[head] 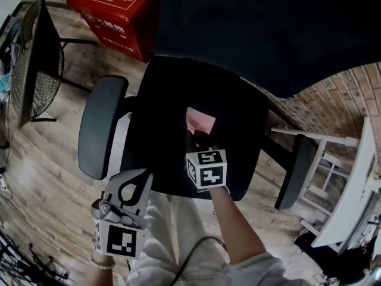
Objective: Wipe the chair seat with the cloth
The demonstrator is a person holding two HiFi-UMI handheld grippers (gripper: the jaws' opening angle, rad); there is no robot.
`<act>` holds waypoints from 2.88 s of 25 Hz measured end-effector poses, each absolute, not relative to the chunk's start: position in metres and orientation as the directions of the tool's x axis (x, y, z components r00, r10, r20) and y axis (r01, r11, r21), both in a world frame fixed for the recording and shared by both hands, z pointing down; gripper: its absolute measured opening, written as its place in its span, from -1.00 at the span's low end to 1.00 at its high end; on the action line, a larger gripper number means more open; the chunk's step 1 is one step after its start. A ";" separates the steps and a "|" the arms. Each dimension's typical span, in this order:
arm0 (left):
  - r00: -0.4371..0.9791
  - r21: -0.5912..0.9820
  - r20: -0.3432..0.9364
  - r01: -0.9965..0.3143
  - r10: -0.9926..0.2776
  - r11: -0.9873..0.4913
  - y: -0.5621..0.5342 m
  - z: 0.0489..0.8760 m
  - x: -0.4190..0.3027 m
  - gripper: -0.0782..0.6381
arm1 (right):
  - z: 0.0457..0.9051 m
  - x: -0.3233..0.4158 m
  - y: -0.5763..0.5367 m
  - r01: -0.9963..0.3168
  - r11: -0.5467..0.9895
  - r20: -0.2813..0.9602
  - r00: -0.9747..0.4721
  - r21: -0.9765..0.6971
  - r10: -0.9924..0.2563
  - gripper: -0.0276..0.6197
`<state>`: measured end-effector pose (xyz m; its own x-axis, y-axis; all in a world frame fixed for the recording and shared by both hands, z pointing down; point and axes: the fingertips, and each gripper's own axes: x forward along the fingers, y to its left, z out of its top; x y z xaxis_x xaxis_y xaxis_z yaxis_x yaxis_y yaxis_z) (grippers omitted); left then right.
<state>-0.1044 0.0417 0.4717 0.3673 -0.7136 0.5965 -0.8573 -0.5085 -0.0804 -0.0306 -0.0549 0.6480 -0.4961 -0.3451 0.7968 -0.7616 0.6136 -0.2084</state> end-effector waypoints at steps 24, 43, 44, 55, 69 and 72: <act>0.315 -0.102 0.591 -0.884 -0.742 -0.457 0.055 0.451 -0.141 -0.73 | 0.644 -0.132 0.008 -0.514 0.818 0.788 -0.602 -0.260 -0.127 -0.76; 0.438 -0.105 0.575 -0.798 -0.691 -0.593 0.014 0.449 -0.069 -0.73 | 0.656 0.093 -0.007 -0.823 0.566 0.895 -0.290 -0.052 -0.339 -0.76; 0.443 -0.107 0.574 -0.793 -0.689 -0.599 0.012 0.449 -0.066 -0.73 | 0.655 0.105 -0.006 -0.838 0.545 0.897 -0.271 -0.041 -0.349 -0.76; 0.481 -0.113 0.568 -0.757 -0.668 -0.643 0.004 0.444 -0.044 -0.73 | 0.646 0.218 0.035 -0.917 0.392 0.928 -0.088 0.065 -0.361 -0.76; 0.443 -0.140 0.560 -0.782 -0.700 -0.608 0.004 0.430 -0.078 -0.73 | 0.654 0.158 0.055 -0.911 0.409 0.928 -0.199 -0.056 -0.314 -0.76; 0.430 -0.142 0.558 -0.793 -0.710 -0.592 0.005 0.427 -0.092 -0.73 | 0.657 0.117 0.063 -0.882 0.460 0.922 -0.259 -0.103 -0.288 -0.76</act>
<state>-0.0916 0.0054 0.4272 0.4298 -0.7098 0.5581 -0.7933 -0.5921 -0.1420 0.1167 0.0632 0.6569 -0.2587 -0.2881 0.9220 -0.8816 0.4605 -0.1035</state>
